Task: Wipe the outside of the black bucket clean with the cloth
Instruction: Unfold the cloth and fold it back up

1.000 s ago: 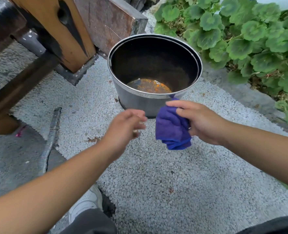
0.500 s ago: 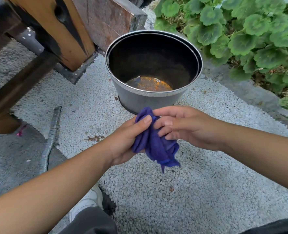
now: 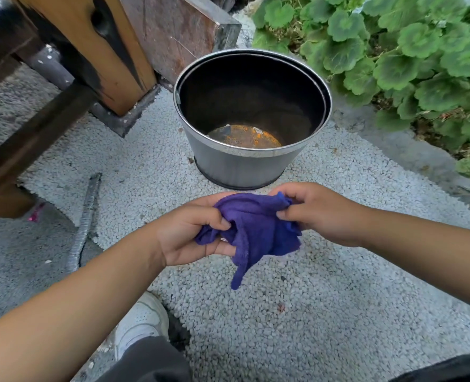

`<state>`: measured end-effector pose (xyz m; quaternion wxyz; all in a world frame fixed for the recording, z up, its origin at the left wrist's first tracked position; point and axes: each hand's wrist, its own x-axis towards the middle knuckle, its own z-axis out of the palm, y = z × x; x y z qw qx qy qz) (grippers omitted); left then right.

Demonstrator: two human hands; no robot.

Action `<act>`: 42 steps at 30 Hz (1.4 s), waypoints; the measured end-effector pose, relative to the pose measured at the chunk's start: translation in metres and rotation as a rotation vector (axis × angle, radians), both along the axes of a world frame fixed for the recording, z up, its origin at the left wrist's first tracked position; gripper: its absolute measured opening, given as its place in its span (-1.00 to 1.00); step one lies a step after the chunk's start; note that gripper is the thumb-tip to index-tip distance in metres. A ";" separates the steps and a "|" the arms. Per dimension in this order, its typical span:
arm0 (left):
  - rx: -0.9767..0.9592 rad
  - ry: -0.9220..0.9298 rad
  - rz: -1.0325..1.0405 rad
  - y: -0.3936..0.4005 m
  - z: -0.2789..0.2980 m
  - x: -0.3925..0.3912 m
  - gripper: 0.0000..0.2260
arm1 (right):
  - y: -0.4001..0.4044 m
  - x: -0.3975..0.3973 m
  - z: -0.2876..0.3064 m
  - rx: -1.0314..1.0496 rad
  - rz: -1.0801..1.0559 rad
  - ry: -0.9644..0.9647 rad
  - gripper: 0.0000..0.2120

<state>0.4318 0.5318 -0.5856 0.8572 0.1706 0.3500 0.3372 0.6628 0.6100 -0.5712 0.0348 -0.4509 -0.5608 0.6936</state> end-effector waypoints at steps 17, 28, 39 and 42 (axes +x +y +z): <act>0.500 0.765 -0.264 0.028 0.019 -0.028 -0.83 | -0.006 -0.008 -0.009 -0.067 -0.136 0.216 -0.74; 0.445 0.518 -0.250 0.021 0.012 -0.021 -0.93 | 0.009 -0.013 0.021 0.166 -0.122 0.388 -0.89; 0.024 -0.107 0.103 -0.020 -0.003 0.012 -0.61 | -0.006 0.019 -0.023 -0.051 -0.216 -0.345 -0.20; -0.056 -0.116 0.180 -0.023 -0.001 0.008 -0.52 | -0.035 0.023 -0.046 -0.548 -0.186 -0.245 0.09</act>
